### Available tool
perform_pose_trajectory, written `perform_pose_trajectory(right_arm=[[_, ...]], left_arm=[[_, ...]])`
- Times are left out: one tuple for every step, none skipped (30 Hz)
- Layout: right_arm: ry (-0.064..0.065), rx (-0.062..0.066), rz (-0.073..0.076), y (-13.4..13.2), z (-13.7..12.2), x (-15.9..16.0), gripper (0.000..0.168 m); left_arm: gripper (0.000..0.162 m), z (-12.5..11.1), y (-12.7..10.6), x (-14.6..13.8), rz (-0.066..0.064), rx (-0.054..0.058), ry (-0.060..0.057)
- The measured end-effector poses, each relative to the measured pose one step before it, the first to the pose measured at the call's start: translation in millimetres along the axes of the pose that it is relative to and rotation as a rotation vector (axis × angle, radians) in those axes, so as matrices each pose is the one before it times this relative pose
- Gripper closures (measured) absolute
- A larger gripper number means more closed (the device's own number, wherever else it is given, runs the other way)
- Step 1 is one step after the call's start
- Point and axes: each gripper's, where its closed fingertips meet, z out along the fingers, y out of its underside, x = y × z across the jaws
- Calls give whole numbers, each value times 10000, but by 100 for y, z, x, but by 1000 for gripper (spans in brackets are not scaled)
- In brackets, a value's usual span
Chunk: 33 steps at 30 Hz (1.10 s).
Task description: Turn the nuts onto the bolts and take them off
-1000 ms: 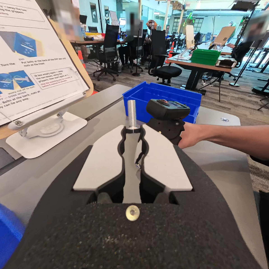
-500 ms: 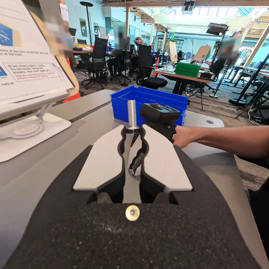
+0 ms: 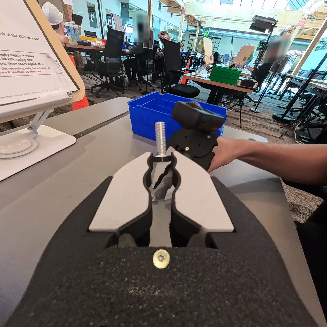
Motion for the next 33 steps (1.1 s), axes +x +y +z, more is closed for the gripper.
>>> perform_pose_trajectory(right_arm=[[83,-236,-62,-104,-349,37,140],[87,-281,-198,-109,-340,38,138],[140,-303,-459,-144,-283,77,138],[179,-205,-720,-303,-209,95,137],[49,-122,-903,-375,-71,-111,136],[-11,-141,-947,-331,56,-148,134],[88,-208,-889,-148,141,81,133],[-62,-284,-823,78,253,-32,131],[77,-367,-620,277,281,292,130],[-78,-342,-486,303,263,133,130],[-162,-197,-350,153,209,-1,130],[-123,-54,-197,4,173,42,130],[-230,-37,-127,-18,177,-102,130],[-173,-16,-81,-48,166,-61,131],[-69,-24,-42,-17,185,41,132],[-132,-61,12,47,240,-77,132],[-65,-56,100,18,236,-18,134],[-120,-18,101,-33,214,-163,135],[-114,-28,49,1,199,-224,137],[23,-23,17,22,126,-45,138],[78,41,38,-52,25,61,140],[-8,-22,53,41,1,-22,140],[-30,-29,77,38,-2,-33,140],[-33,5,37,-13,-10,-49,140],[1,6,-9,2,10,-1,140],[-8,-16,-9,15,2,-1,140],[-24,-25,-2,0,0,6,140],[-20,6,-16,-37,13,-6,141],[-43,0,-9,-14,20,-29,142],[-62,-18,13,4,20,-28,143],[-46,2,-13,-9,4,-8,144],[-53,28,-13,-6,38,-48,146],[-107,61,9,-46,39,-133,147]], left_arm=[[145,-63,-47,-75,4,8,-33],[145,-60,-106,-60,-33,52,-9],[145,-79,-101,-64,-60,54,2],[145,-87,-94,-165,-72,52,-55],[145,-72,-5,-199,-89,-3,-60],[145,-62,-1,-205,-93,-10,-56],[145,-88,-41,-265,-96,39,-95],[145,-80,-6,-249,-105,6,-77],[145,-76,9,-286,-100,-10,-92],[145,-69,-12,-293,-90,7,-107],[145,-72,8,-246,-84,-2,-65],[145,-63,-19,-225,-90,19,-58],[145,-48,-12,-181,-112,16,-23],[145,-48,-24,-102,-128,18,17],[145,-45,-35,-101,-137,31,20],[145,-26,-22,-64,-123,19,44],[145,-16,0,-48,-85,9,39],[145,-6,14,-77,-49,-11,-1],[145,4,34,-45,-8,-19,-15],[145,23,47,29,20,-26,13],[145,37,55,72,33,-49,18],[145,54,69,70,60,-52,-6],[144,54,55,87,98,-45,-18],[145,52,51,99,124,-43,-28],[145,60,65,77,127,-53,-32],[145,48,46,85,110,-40,-29],[145,42,36,79,78,-25,-10],[145,46,58,48,41,-30,-7],[145,38,53,24,10,-27,3],[145,36,63,19,-16,-27,25],[145,18,46,-38,-31,-8,3],[145,8,15,-57,-28,8,-5],[145,-1,40,-75,-28,-16,-3]])
